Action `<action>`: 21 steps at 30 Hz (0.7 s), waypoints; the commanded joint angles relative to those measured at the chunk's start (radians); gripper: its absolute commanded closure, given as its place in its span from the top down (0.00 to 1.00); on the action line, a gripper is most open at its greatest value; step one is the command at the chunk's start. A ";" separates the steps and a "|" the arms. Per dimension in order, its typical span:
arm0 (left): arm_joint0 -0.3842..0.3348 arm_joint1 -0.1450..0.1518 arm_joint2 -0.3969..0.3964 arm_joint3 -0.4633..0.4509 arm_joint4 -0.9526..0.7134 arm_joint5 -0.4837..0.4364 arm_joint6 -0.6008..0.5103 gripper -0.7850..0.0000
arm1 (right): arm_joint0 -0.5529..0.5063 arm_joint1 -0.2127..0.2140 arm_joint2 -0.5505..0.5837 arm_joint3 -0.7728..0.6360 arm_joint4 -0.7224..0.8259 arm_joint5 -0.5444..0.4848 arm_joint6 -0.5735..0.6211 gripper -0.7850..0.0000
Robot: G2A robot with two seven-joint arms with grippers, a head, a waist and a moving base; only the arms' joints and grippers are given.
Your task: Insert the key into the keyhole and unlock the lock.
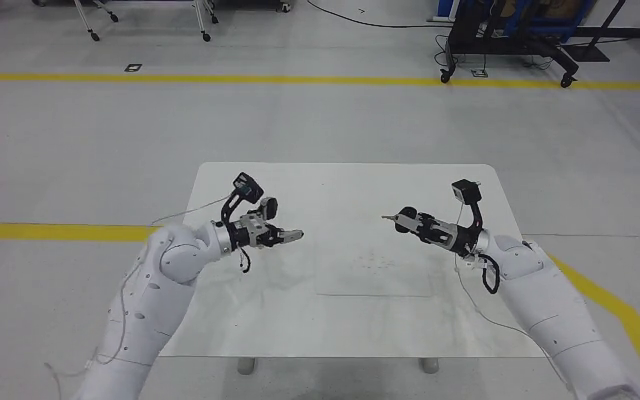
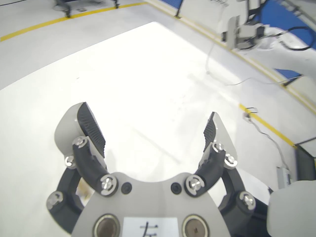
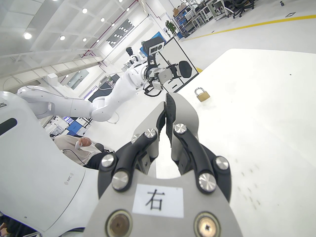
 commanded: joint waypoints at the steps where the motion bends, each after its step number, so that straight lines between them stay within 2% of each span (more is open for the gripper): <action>1: 0.096 0.014 -0.059 -0.113 0.063 0.069 -0.006 1.00 | 0.000 0.000 0.000 0.000 0.000 0.000 0.000 0.00; 3: 0.142 0.023 -0.091 -0.161 0.109 0.121 -0.038 1.00 | 0.000 0.000 0.000 0.000 0.000 0.000 0.000 0.00; 5: 0.159 0.026 -0.096 -0.173 0.127 0.171 -0.073 1.00 | 0.000 0.000 0.000 0.000 0.000 0.000 0.000 0.00; 9: 0.098 0.022 -0.048 -0.081 0.056 0.166 -0.167 1.00 | 0.000 0.000 0.000 0.000 0.000 0.000 0.000 0.00; 11: 0.038 0.017 -0.015 -0.001 0.010 0.134 -0.207 0.88 | 0.000 0.000 0.000 0.000 0.000 0.000 0.000 0.00; 15: -0.056 0.005 0.035 0.120 0.031 0.186 -0.206 0.55 | 0.000 0.000 0.000 0.000 0.000 0.000 0.000 0.00; 16: -0.071 0.003 0.045 0.139 0.040 0.204 -0.208 0.50 | 0.000 0.000 0.000 0.000 0.000 0.000 0.000 0.00; 19: -0.099 -0.002 0.070 0.172 0.060 0.232 -0.196 0.54 | 0.000 0.000 0.000 0.000 0.000 0.000 0.000 0.00; 21: -0.109 -0.004 0.082 0.191 0.060 0.232 -0.191 0.50 | 0.000 0.000 0.000 0.000 0.000 0.000 0.000 0.00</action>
